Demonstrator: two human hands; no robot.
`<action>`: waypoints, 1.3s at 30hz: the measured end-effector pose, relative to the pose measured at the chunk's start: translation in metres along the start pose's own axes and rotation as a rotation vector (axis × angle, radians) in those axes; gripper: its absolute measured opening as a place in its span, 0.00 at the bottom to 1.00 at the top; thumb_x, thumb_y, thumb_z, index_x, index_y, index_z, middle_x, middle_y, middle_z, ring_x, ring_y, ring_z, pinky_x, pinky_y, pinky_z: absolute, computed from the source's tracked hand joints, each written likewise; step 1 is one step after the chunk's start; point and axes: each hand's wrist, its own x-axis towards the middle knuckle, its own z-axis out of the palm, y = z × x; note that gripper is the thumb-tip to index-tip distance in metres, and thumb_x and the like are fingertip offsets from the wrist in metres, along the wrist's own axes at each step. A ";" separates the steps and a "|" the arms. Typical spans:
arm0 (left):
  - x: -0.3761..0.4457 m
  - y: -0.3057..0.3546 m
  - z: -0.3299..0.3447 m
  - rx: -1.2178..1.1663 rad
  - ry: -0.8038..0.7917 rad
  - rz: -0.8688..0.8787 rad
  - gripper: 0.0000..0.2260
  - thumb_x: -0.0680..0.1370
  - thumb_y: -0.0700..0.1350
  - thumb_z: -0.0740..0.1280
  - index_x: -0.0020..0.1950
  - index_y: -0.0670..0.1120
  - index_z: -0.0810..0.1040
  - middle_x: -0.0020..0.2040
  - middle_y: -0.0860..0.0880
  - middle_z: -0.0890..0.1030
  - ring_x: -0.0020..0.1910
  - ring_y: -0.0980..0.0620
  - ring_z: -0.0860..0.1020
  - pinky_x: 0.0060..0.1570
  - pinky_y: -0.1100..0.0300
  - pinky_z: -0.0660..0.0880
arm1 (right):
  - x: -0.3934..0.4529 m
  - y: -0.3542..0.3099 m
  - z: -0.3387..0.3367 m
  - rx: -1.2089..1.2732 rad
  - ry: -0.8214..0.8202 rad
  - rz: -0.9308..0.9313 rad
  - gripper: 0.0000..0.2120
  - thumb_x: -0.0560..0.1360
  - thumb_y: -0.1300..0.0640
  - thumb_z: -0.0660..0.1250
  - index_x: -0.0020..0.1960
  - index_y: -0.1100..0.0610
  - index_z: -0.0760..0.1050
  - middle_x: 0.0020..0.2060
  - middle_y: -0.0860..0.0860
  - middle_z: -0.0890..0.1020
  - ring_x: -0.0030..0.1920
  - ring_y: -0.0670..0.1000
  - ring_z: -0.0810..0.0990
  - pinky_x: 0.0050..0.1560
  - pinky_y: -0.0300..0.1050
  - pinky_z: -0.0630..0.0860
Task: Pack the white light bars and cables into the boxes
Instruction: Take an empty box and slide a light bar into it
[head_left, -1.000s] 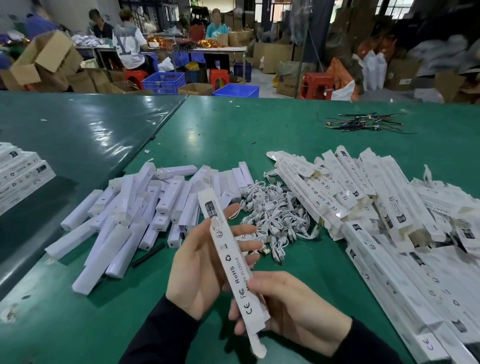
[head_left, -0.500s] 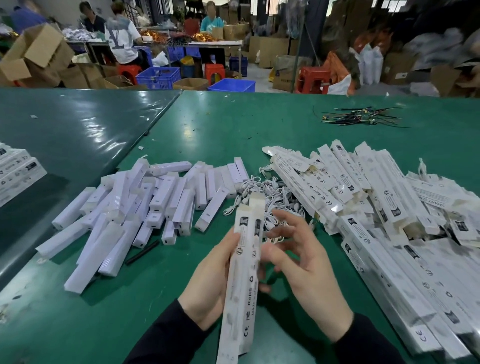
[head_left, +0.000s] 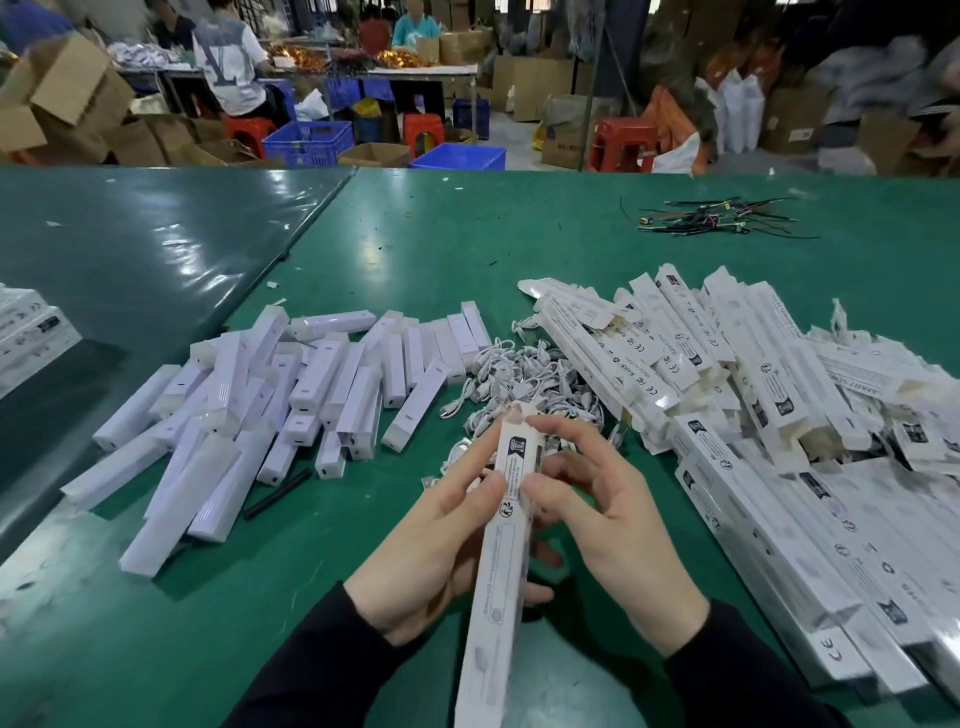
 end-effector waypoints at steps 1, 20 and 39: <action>-0.001 0.000 0.000 0.004 0.005 0.003 0.23 0.77 0.51 0.65 0.71 0.65 0.68 0.63 0.38 0.78 0.47 0.40 0.81 0.46 0.38 0.80 | -0.001 0.000 0.000 -0.004 0.002 -0.001 0.16 0.71 0.59 0.73 0.57 0.49 0.77 0.36 0.47 0.80 0.35 0.46 0.79 0.32 0.43 0.78; 0.001 -0.001 0.002 0.110 0.157 -0.005 0.13 0.75 0.48 0.69 0.58 0.56 0.74 0.43 0.39 0.80 0.39 0.39 0.82 0.38 0.38 0.80 | 0.005 0.003 -0.010 -0.022 -0.007 0.153 0.23 0.70 0.59 0.73 0.61 0.50 0.68 0.37 0.52 0.84 0.37 0.47 0.79 0.39 0.38 0.74; 0.000 -0.009 0.009 0.312 0.203 0.101 0.18 0.74 0.46 0.70 0.56 0.53 0.64 0.38 0.44 0.81 0.27 0.40 0.77 0.26 0.52 0.77 | 0.007 -0.001 -0.010 0.172 0.030 0.342 0.08 0.76 0.58 0.68 0.47 0.54 0.86 0.41 0.55 0.86 0.38 0.48 0.81 0.37 0.36 0.77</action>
